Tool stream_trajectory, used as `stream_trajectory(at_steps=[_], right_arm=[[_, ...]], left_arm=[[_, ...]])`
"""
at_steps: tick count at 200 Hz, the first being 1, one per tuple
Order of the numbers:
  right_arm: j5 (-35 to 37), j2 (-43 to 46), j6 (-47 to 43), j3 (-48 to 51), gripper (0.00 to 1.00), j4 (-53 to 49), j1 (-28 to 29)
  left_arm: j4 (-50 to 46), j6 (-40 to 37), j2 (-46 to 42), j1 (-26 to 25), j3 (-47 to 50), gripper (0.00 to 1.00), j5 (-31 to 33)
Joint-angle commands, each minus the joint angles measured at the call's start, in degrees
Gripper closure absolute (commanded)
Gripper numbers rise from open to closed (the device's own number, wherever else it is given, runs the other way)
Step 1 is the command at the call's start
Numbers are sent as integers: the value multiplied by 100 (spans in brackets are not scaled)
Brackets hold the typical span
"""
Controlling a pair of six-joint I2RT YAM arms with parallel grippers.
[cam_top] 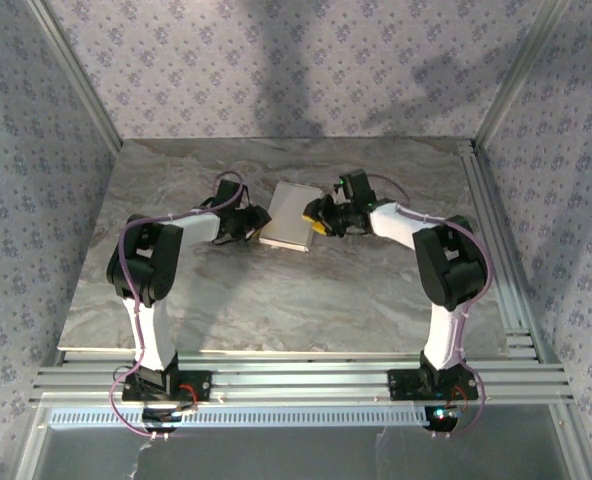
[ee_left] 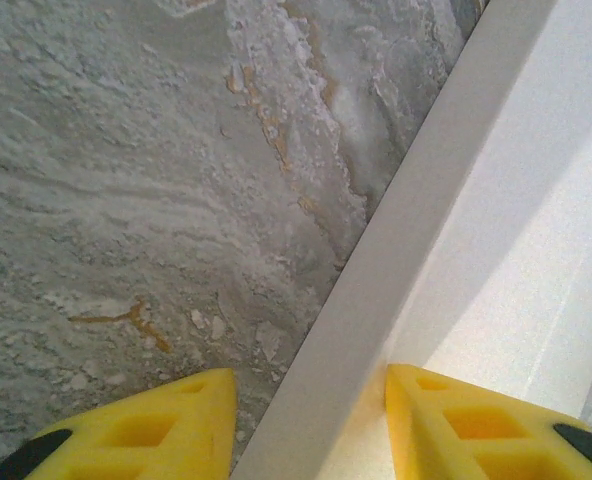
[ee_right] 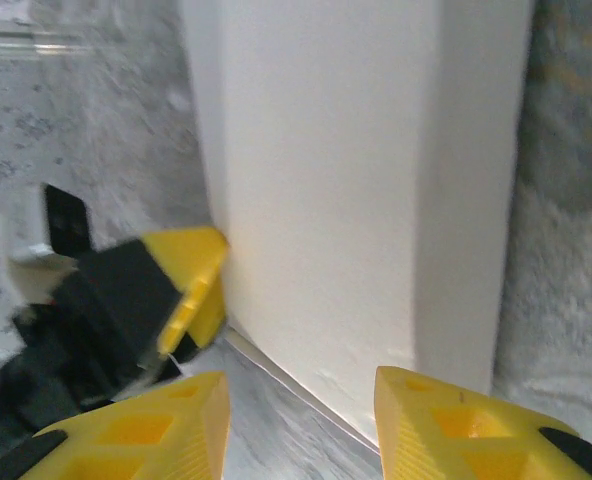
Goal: Fold the paper box
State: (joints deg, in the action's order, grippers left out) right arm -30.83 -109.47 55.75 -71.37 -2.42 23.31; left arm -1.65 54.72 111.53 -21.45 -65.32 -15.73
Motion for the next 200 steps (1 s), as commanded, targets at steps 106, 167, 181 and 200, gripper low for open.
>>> stream_trajectory(at_steps=[106,167,181,200], right_arm=[[75,-1489,-1079,-1812,60,-1505,-390],[-62,-1889,-892,-2115,75,-1360,-211],[-148,-1886,-723,-1973,83,-1057,-183],[-332,-1810,-343,-1611,94,-375,-181]], left_arm=[[-1161,-128,295,-108,4,57,-51],[-1238,-241,413,-187,-212,58,-132],[-1249,-251,436,-208,-252,57,-150],[-1245,-247,449,-209,-258,57,-158]])
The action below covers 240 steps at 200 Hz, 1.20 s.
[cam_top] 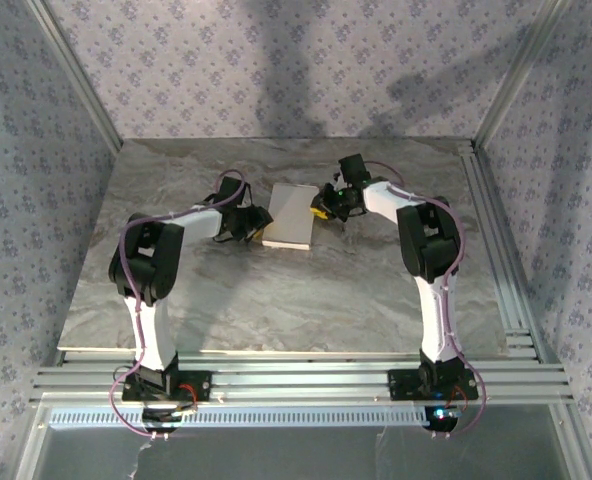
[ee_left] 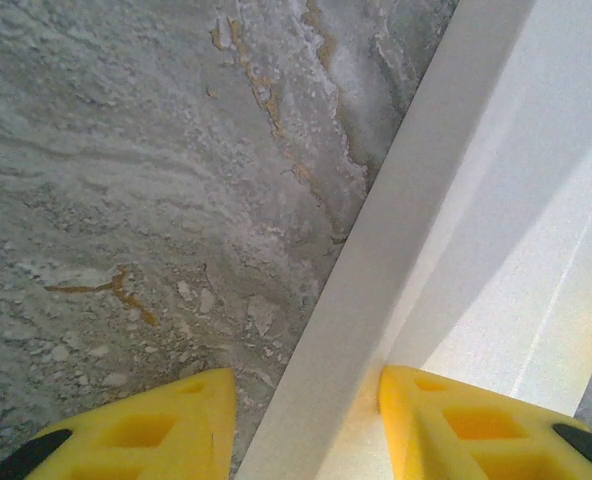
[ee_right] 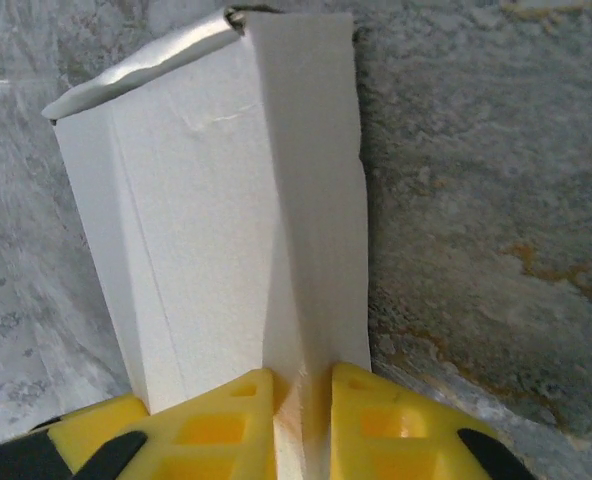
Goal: Fold the paper box
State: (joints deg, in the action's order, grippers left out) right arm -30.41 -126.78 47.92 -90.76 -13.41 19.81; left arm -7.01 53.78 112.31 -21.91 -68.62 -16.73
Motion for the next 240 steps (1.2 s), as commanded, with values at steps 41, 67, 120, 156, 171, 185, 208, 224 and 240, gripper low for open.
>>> stream_trajectory(at_steps=[41,67,120,156,171,185,208,224,240], right_arm=[[-799,191,1552,1225,100,2443,117],[-1186,60,2882,1718,100,4018,114],[-940,335,3190,2081,100,3839,300],[-49,931,2741,2782,100,3208,318],[156,1004,2864,3022,100,3348,351],[280,1019,3042,3198,100,3571,415],[716,1091,3584,3590,98,4063,628],[1145,1087,4137,3902,97,4561,871],[1415,910,4785,4031,95,5155,1067]], left_arm=[[-697,-157,370,-150,103,57,-32],[-688,-133,370,-137,86,58,-16],[-780,-189,370,-88,-56,57,36],[-1394,-585,388,121,-582,39,443],[-1729,-747,359,230,-880,28,737],[-2012,-888,276,316,-1113,16,1038],[-2375,-1043,36,436,-1377,9,1468],[-2384,-1036,-321,458,-1264,8,1816],[-2324,-1013,-690,458,-1051,8,1923]])
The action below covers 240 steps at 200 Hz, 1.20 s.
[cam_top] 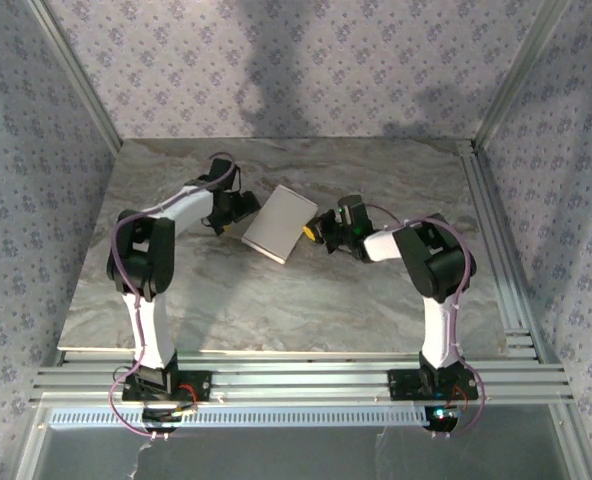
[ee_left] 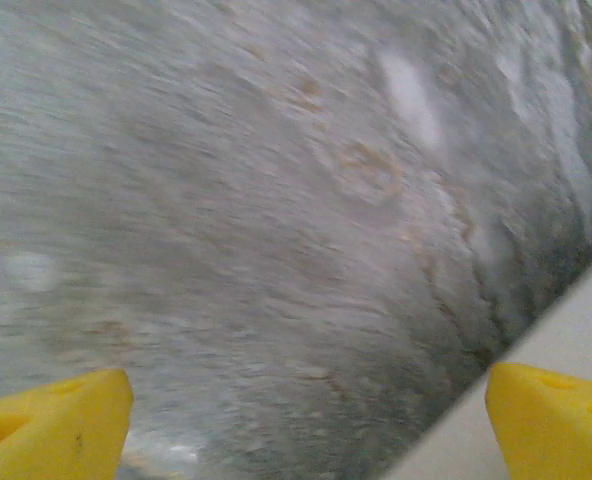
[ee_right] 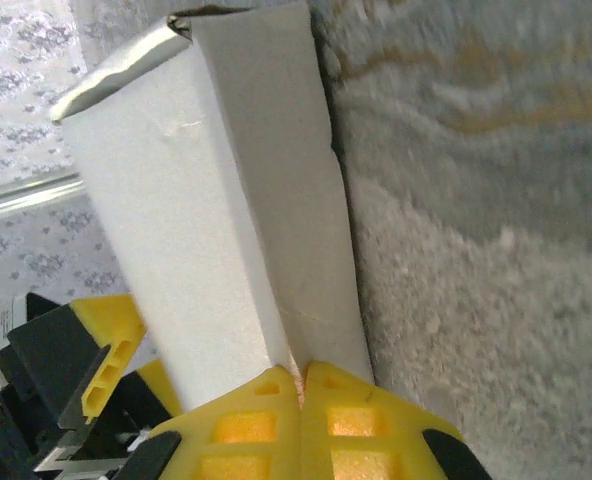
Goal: Fold the paper box
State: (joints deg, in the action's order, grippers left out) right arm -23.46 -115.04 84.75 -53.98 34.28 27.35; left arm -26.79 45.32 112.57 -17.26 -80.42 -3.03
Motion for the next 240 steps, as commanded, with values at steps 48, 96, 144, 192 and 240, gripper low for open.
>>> stream_trajectory(at_steps=[48,96,144,192,240], right_arm=[[1629,-159,2208,265,71,611,840],[2022,929,1794,541,44,-41,918],[2181,3110,-1169,760,1,-2416,139],[2824,4774,-5046,723,1,-4468,-807],[3957,6308,-6208,1814,1,-4180,-1615]], left_arm=[[-211,-154,-1330,-14,671,10,397],[287,-89,-2142,-13,1479,10,290],[934,97,-3362,-199,2540,0,120],[1104,-225,-4721,-926,3376,0,676],[389,-108,-6258,-1165,3992,1,4151]])
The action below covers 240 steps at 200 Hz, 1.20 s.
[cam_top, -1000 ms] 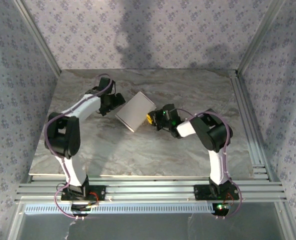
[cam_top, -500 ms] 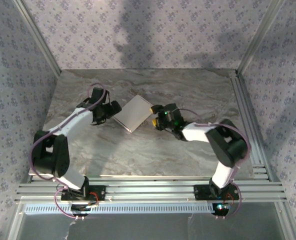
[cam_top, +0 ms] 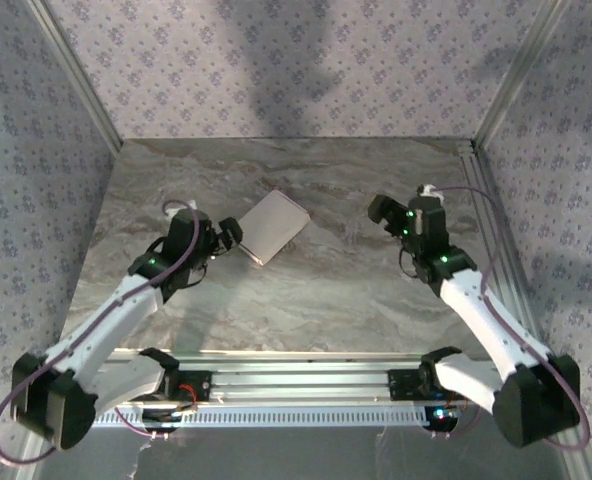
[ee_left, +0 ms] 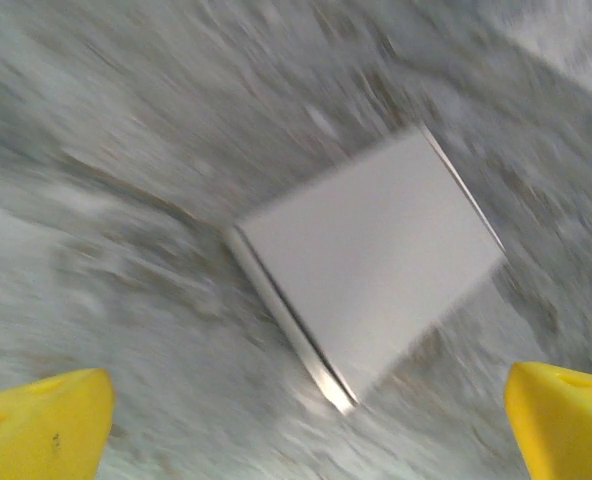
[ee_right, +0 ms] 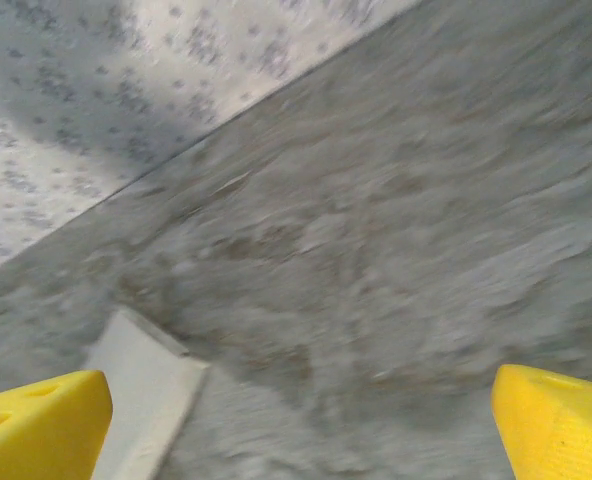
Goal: Fold the paper box
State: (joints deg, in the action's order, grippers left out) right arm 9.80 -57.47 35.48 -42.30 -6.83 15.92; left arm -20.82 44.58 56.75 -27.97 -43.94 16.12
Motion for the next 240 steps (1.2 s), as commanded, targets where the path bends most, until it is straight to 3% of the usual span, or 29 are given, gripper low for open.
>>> stream_trajectory(at_steps=[1,15,29,40,61,102,116,138,163,187,227,240], right_arm=[[616,565,-1316,690,1,-14,-496],[80,810,-2514,1435,1,1326,-741],[476,869,-3208,2032,1,2075,-732],[457,822,-3257,2233,1,2269,-872],[107,443,-3032,2534,1,2814,-1280],[-504,-1313,-3317,2595,1,4588,-1416],[-608,-1570,-3529,2273,1,4255,-1436],[-803,-1866,-3835,2267,1,4780,-1604],[-1105,-2357,-3578,2432,1,5510,-1968],[-1301,-2914,-3659,2521,1,6200,-1958],[-913,-2918,-3726,2162,1,5526,-1800],[-854,-2956,-3711,1960,1,5202,-1792]], left_arm=[[-192,-53,-705,-90,370,0,2294],[481,-848,-1057,-90,821,0,2781],[1599,-2066,-1317,-92,1423,1,2867],[1991,-2490,-1368,-76,1739,1,3194],[2766,-3233,-1181,88,2208,0,3036],[3957,-3474,-735,933,2544,0,2207],[4789,-3726,-482,1280,2776,0,1864],[5136,-3687,0,1830,2733,0,1371],[5865,-3605,751,2128,2794,0,1048],[6610,-3728,1547,2264,2838,0,880],[6500,-3775,1862,2665,2576,0,433],[7382,-3560,2494,2948,2667,0,269]])
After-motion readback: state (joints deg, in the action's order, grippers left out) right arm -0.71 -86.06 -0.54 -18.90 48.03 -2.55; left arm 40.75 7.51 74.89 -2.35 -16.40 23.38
